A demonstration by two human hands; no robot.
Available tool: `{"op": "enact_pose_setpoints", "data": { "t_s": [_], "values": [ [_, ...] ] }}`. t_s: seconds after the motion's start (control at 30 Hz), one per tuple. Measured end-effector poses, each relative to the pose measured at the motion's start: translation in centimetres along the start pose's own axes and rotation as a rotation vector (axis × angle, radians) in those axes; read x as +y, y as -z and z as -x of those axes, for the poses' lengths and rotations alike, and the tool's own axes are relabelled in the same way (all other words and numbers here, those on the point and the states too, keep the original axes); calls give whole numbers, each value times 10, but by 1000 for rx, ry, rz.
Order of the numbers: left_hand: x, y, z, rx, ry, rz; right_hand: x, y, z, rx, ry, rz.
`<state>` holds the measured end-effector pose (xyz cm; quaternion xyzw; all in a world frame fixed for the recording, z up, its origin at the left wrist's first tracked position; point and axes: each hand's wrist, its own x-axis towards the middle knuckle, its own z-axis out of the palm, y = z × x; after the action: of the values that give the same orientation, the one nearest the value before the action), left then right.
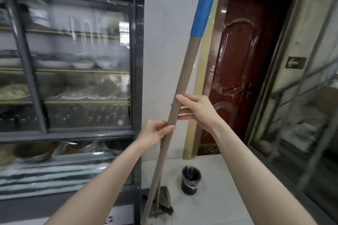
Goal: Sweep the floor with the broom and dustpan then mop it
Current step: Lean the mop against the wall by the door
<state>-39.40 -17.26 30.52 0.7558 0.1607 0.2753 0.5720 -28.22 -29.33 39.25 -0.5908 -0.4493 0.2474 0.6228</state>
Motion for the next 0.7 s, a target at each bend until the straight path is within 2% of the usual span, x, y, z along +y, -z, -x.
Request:
{"op": "enact_pose_setpoints", "data": {
  "t_s": [0.43,0.7],
  "values": [
    [42,-224,-135,-60,1,33,-3,247,-20,127,46,121],
    [51,-291,-230,-86,-67,-16,1,341,-72,194,62,199]
  ]
}}
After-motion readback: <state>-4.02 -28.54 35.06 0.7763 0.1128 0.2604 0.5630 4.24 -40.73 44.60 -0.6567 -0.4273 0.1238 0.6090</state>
